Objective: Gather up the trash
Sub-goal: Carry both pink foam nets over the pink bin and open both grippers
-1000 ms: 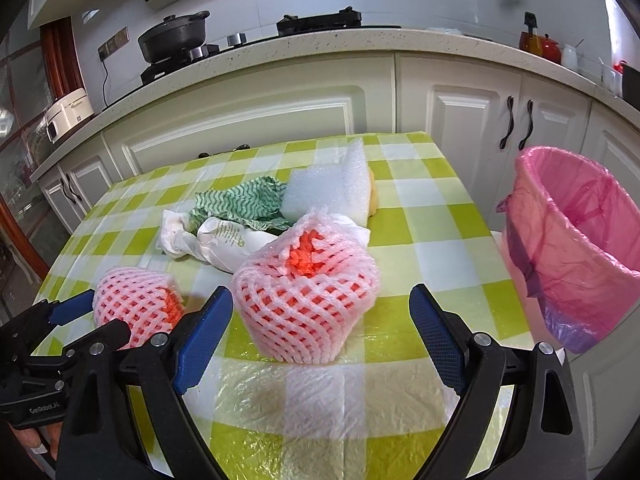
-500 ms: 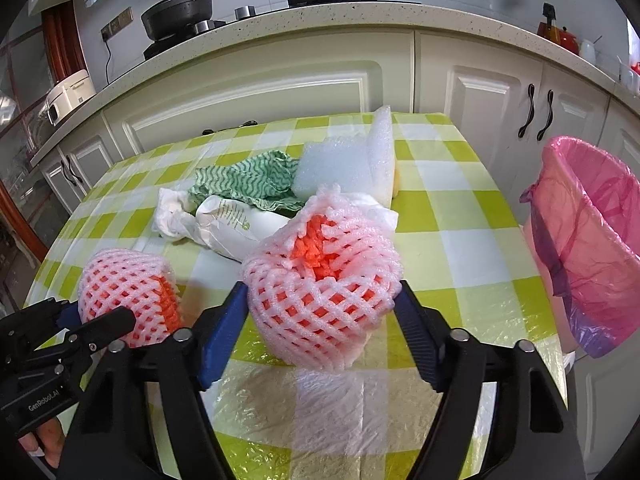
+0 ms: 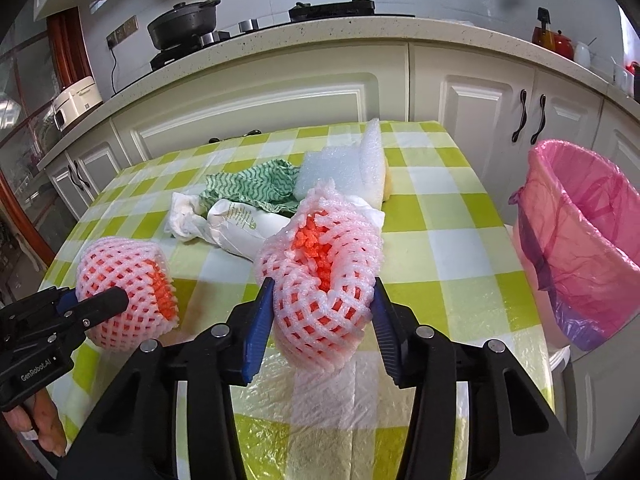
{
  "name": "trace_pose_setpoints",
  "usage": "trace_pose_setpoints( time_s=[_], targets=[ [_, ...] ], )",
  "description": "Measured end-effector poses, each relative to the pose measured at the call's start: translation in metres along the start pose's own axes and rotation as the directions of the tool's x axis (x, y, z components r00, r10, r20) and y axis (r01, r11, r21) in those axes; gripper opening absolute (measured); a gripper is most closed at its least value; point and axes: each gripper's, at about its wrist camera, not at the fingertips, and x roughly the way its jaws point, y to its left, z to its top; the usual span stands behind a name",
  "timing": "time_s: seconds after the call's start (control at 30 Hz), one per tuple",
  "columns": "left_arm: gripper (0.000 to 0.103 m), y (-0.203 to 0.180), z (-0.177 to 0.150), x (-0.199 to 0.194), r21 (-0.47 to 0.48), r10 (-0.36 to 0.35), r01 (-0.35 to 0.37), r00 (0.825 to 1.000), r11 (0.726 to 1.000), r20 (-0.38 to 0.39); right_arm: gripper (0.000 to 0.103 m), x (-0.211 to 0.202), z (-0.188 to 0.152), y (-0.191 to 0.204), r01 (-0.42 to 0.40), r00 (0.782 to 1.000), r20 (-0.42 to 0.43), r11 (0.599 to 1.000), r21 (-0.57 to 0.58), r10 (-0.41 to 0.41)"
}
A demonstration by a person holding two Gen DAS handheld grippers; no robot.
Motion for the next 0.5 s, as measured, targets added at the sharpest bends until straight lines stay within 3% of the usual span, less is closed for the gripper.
trace_pose_setpoints(
  time_s=[0.5],
  targets=[
    [0.031, -0.02, 0.019, -0.033, 0.033, 0.004, -0.007, 0.997, 0.999, 0.076, 0.046, -0.07, 0.01, -0.026, 0.013, 0.994, 0.109, 0.999, 0.035, -0.016]
  ],
)
